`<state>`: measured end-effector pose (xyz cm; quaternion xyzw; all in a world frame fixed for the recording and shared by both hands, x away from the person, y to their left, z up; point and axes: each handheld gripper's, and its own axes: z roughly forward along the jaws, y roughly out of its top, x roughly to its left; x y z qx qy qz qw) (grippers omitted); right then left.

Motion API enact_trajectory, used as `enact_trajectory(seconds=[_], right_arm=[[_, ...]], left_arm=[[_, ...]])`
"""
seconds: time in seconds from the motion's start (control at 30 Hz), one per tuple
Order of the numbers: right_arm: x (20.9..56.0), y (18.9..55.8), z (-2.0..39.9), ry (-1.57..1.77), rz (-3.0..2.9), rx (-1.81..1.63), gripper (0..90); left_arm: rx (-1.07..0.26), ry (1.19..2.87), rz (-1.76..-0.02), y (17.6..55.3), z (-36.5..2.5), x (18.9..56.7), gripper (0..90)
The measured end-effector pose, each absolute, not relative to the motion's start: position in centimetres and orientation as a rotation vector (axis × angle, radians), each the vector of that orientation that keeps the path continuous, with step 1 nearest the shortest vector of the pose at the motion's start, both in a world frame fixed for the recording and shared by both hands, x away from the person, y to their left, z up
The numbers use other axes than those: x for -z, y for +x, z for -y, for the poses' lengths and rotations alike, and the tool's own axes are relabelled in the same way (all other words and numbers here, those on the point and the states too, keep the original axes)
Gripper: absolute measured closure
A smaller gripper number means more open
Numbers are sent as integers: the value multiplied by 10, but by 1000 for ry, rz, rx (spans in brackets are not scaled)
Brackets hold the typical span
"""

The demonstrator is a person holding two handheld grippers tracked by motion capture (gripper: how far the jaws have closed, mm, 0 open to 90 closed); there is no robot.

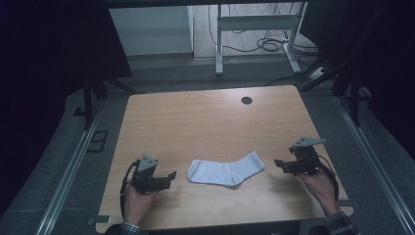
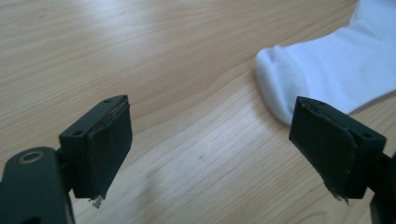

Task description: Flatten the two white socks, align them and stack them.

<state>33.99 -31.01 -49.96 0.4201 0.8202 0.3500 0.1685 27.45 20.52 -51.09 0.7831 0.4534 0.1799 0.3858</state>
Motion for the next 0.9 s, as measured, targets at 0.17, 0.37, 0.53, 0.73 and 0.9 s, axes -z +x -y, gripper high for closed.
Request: enact_trajectory(seconds=[0.17, 0.37, 0.53, 0.73, 0.9], right_arm=[[505, 340, 319, 1209, -2331, -969, 137], [520, 342, 335, 1244, -2342, -916, 116], [526, 344, 343, 1272, -2347, -907, 114], [535, 346, 350, 1272, -2339, -908, 100], [539, 348, 346, 1260, -2300, -932, 64]], left_arm=[[-466, 2004, -1187, 275, -219, 518, 132], [-460, 2002, -1210, 277, -228, 524, 132], [-435, 2011, -1214, 280, -229, 529, 132], [-393, 2033, -1221, 284, -232, 537, 122], [-395, 2102, -1226, 287, -226, 545, 49]])
